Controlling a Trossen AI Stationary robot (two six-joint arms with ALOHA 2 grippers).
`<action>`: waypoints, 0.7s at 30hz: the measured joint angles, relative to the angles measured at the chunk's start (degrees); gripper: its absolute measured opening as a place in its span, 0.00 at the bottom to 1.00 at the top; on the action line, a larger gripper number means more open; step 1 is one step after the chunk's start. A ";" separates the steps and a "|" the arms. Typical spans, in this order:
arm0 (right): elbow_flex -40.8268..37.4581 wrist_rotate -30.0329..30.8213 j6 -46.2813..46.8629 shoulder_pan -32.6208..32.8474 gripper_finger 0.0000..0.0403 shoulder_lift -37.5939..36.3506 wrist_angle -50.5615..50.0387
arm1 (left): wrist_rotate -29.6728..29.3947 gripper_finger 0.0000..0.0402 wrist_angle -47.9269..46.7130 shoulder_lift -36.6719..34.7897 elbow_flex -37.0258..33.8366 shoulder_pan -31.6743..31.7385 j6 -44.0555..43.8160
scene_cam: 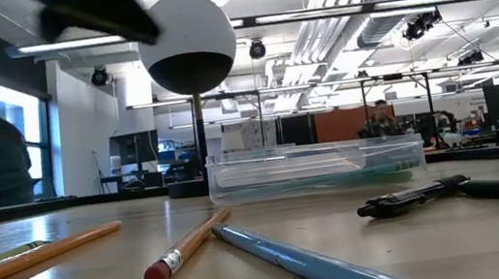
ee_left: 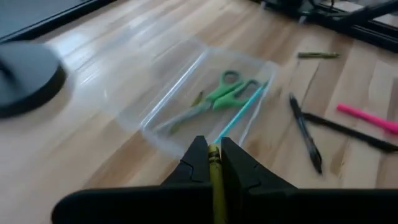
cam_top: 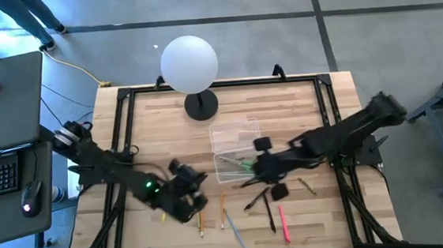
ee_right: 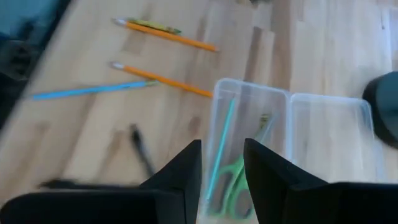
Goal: Pick & place school supplies into a supply box
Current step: Put the green crayon into the transparent supply box
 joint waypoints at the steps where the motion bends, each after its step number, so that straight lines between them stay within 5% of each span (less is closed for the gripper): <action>1: -2.15 -0.35 1.52 0.88 0.25 -2.78 1.00 | 0.96 0.09 3.16 0.74 0.31 1.62 3.48; 10: -30.12 3.20 6.50 6.83 0.25 -27.74 24.55 | 20.29 0.10 38.35 12.44 0.55 15.32 28.45; 21: -51.58 1.66 2.87 6.27 0.25 -35.62 47.52 | 34.05 0.19 47.73 24.00 0.47 24.63 28.80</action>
